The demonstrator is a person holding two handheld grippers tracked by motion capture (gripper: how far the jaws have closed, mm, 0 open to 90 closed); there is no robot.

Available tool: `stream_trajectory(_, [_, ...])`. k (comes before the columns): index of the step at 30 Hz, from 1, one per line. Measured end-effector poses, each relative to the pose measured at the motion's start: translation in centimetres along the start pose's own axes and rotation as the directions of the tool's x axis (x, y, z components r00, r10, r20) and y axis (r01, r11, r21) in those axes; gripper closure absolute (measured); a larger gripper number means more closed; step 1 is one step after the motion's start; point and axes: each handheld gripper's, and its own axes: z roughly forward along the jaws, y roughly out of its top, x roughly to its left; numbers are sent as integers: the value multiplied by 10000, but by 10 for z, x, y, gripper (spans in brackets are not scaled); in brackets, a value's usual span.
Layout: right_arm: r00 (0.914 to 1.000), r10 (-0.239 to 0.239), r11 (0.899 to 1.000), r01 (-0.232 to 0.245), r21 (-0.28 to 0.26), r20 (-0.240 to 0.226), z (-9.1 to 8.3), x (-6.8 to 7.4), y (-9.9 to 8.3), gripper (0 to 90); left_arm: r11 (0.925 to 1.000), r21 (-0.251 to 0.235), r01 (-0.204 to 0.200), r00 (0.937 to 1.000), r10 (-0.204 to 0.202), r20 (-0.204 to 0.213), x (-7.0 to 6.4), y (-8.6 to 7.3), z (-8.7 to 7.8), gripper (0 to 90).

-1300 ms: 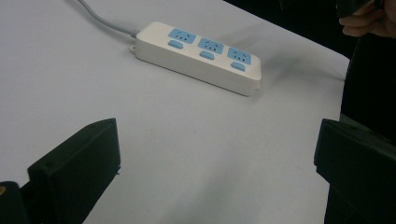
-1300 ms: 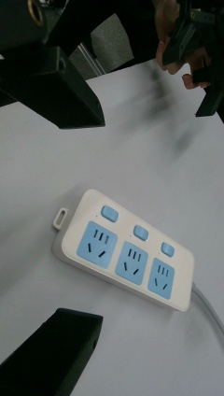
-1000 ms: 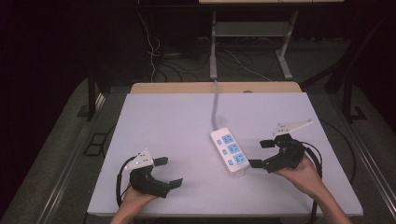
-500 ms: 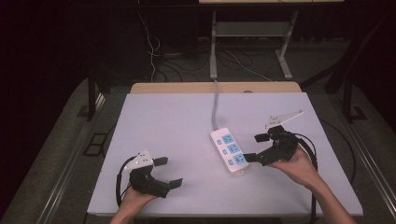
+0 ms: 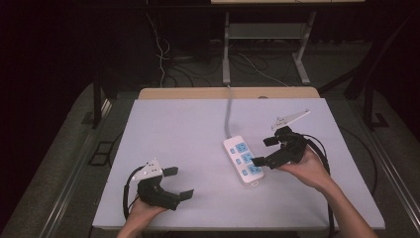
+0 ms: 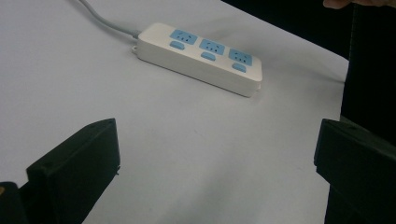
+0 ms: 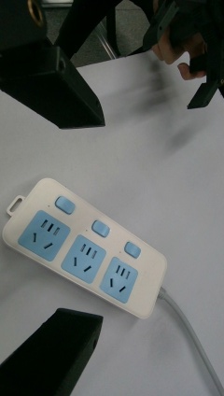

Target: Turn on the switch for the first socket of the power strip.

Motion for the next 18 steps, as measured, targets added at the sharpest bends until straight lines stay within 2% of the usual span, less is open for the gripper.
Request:
stream_trajectory(6, [10000, -22, 9999, 22, 134, -19, 7, -2, 10, 47, 10000, 7, 12, 10000, -12, 9, 0, 0, 0, 0])
stream_trajectory(13, [9999, -71, 10000, 71, 37, -77, 13, -2, 23, 47, 9999, 96, 48, 10000, -49, 60, 1, -1, 3, 0])
stream_trajectory(18, [10000, -76, 9997, 78, 222, -60, 21, -1, 36, 47, 9999, 109, 22, 10000, -23, 73, 0, -1, 3, 0])
